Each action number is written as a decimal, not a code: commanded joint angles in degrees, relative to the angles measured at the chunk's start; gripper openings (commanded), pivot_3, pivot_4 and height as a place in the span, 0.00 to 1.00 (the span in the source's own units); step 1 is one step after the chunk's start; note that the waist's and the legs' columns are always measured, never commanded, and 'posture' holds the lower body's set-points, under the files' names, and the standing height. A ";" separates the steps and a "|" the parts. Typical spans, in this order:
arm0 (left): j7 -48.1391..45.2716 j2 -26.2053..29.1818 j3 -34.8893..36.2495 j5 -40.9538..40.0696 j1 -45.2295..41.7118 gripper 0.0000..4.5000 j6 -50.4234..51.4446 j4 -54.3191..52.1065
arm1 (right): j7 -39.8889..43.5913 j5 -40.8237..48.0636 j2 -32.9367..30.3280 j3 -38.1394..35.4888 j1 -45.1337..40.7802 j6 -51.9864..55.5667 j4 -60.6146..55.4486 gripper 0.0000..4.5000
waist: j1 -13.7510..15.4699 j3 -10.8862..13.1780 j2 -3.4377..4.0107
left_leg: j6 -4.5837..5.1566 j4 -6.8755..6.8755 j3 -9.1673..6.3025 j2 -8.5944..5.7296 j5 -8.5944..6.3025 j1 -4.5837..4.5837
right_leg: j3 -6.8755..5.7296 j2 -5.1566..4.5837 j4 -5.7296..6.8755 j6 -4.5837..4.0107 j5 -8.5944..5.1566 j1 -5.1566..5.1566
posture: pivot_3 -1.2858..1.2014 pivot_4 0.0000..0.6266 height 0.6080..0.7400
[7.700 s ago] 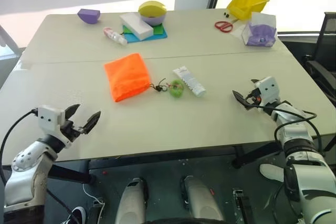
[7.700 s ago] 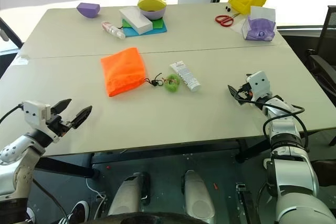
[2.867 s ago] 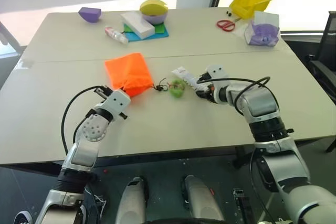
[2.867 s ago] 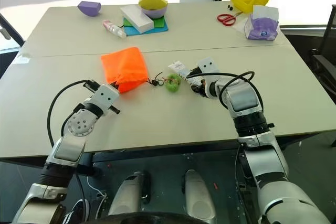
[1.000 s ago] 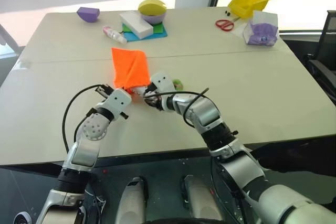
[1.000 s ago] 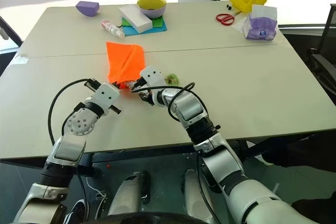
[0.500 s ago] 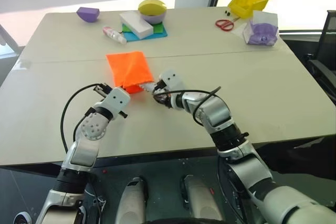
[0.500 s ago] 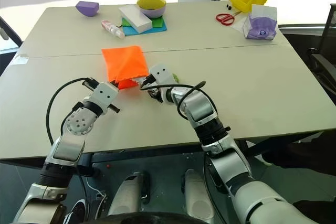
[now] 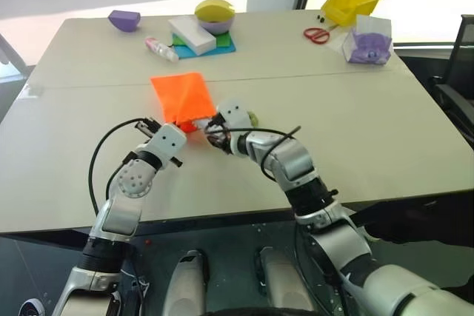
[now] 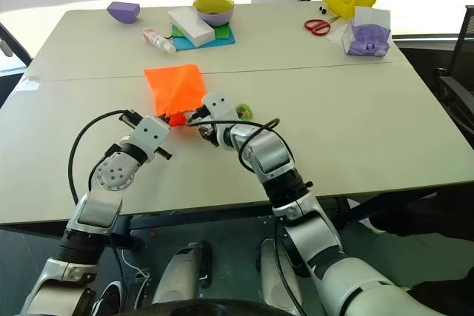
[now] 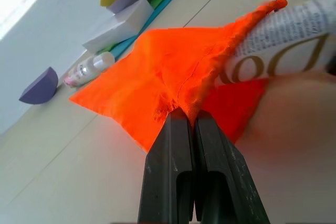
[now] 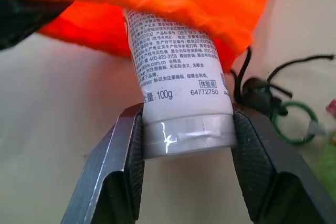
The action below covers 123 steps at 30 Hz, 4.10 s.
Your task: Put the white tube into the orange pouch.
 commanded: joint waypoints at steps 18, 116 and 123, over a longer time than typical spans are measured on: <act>-2.92 0.22 -1.34 -0.72 1.76 0.00 -3.06 -3.66 | -5.57 2.42 6.60 -10.35 -10.30 -5.06 13.86 0.39 | -0.20 0.00 0.00 | 0.00 -0.26 0.00 0.01 0.01 0.06 | 0.00 0.04 -0.02 0.03 0.00 -0.06 | 0.52 0.24 1.00; -6.64 6.12 1.14 -4.49 5.87 0.00 -9.15 -1.12 | 9.01 -8.55 -10.89 1.84 -0.06 -16.77 5.54 0.99 | -1.39 -0.01 -0.02 | 0.00 -0.33 0.02 0.01 0.01 0.11 | 0.00 0.02 0.01 0.05 -0.04 -0.06 | 0.52 0.24 1.00; -6.80 5.91 0.77 -4.53 5.15 0.00 -9.21 -0.70 | 8.23 -8.79 -9.20 1.48 -0.57 -15.87 9.65 0.99 | -1.51 -0.01 -0.02 | 0.00 -0.33 0.02 0.01 0.01 0.14 | 0.01 0.02 0.04 0.05 -0.04 -0.05 | 0.52 0.24 1.00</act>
